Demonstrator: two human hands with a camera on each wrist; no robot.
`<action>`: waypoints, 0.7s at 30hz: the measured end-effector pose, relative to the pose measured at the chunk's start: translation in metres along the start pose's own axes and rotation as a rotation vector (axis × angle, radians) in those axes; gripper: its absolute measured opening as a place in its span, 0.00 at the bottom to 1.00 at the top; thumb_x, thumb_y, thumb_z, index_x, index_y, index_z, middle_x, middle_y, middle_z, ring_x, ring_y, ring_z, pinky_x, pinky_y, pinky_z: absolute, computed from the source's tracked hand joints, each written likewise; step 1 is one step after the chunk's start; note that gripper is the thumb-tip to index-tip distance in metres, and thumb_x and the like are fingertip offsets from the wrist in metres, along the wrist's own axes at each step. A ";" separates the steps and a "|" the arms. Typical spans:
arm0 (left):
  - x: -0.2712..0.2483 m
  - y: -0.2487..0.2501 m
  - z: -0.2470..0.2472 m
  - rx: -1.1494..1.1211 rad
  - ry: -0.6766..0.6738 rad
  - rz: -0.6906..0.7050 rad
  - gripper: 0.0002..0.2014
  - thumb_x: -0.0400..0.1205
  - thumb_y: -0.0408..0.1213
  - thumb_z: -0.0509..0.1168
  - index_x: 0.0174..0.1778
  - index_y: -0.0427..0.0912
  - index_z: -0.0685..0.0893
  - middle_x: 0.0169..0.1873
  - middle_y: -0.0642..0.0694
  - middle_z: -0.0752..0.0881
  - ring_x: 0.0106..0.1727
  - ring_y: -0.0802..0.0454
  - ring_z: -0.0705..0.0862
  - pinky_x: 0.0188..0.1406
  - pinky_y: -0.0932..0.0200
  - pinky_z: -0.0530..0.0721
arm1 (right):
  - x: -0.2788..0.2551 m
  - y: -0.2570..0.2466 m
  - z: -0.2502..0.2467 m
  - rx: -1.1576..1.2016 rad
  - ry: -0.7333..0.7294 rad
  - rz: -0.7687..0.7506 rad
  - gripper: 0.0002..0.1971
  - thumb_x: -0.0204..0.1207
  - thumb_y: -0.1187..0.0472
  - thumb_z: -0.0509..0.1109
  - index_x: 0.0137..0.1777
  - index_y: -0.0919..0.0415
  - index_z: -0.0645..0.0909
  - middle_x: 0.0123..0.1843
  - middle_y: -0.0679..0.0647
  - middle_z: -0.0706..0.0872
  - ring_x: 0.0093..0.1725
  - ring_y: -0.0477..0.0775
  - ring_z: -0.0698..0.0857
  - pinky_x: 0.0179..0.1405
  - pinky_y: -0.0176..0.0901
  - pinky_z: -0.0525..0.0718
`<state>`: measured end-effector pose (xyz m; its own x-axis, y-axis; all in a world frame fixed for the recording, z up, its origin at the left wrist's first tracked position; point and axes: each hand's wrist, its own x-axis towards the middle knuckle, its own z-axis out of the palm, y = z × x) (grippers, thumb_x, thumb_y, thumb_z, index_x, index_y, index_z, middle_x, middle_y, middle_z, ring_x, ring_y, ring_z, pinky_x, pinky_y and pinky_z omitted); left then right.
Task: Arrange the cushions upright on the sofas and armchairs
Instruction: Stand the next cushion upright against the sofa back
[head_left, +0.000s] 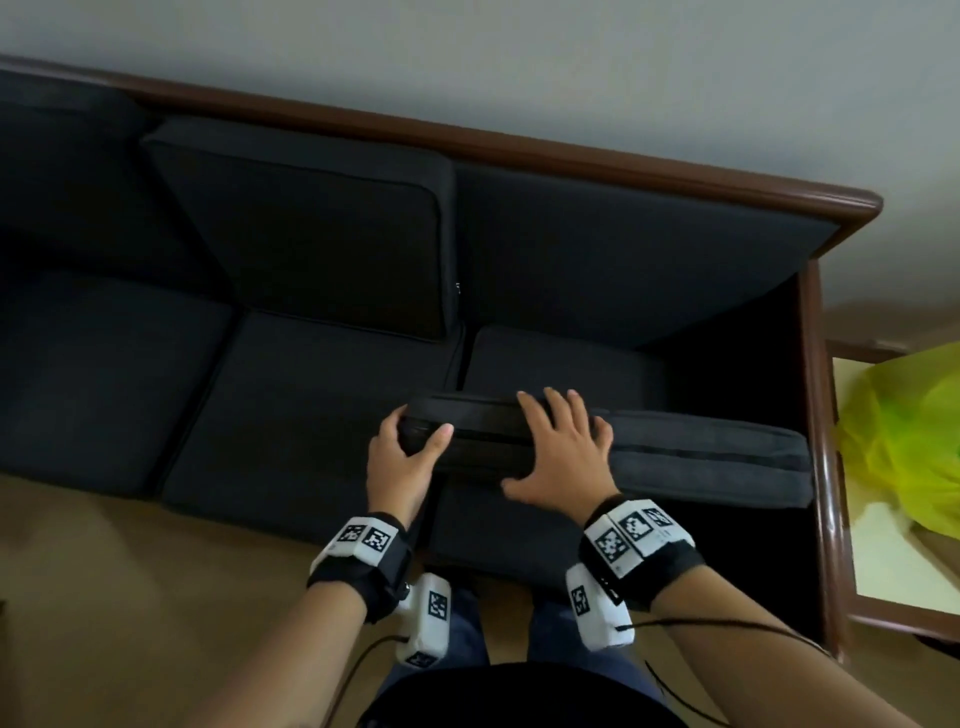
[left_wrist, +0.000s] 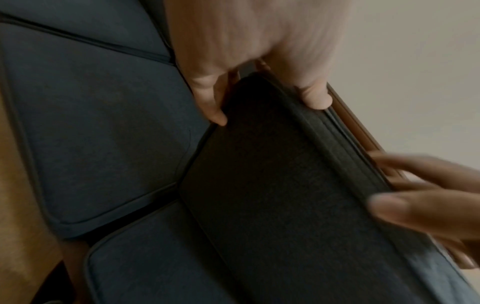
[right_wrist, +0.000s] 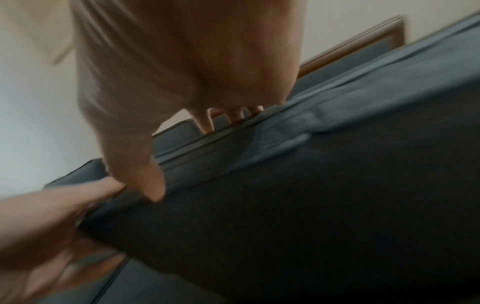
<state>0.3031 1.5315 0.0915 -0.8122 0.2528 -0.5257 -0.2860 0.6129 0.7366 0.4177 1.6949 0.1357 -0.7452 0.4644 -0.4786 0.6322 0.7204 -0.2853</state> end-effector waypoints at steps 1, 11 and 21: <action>0.000 -0.003 -0.003 0.012 -0.019 0.003 0.36 0.77 0.57 0.74 0.79 0.53 0.72 0.70 0.44 0.78 0.70 0.44 0.79 0.62 0.53 0.77 | 0.004 -0.015 0.008 -0.061 -0.041 -0.049 0.57 0.65 0.41 0.77 0.87 0.50 0.44 0.88 0.59 0.49 0.88 0.64 0.42 0.82 0.70 0.45; 0.003 -0.031 -0.051 0.153 -0.378 0.063 0.44 0.70 0.60 0.75 0.82 0.55 0.68 0.75 0.47 0.73 0.77 0.47 0.74 0.76 0.48 0.75 | 0.006 -0.045 0.047 -0.247 0.184 -0.138 0.46 0.37 0.54 0.82 0.64 0.61 0.79 0.52 0.60 0.83 0.50 0.69 0.83 0.52 0.67 0.79; 0.031 0.027 -0.078 0.461 -0.560 0.415 0.65 0.60 0.49 0.88 0.87 0.54 0.53 0.86 0.50 0.57 0.86 0.51 0.57 0.86 0.42 0.60 | -0.009 -0.014 -0.078 0.152 0.246 -0.209 0.46 0.38 0.59 0.89 0.64 0.60 0.80 0.53 0.57 0.88 0.53 0.64 0.86 0.50 0.48 0.78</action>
<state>0.2312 1.4974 0.1280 -0.3983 0.7855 -0.4737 0.3162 0.6023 0.7330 0.3986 1.7211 0.2090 -0.8788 0.4386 -0.1881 0.4714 0.7366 -0.4851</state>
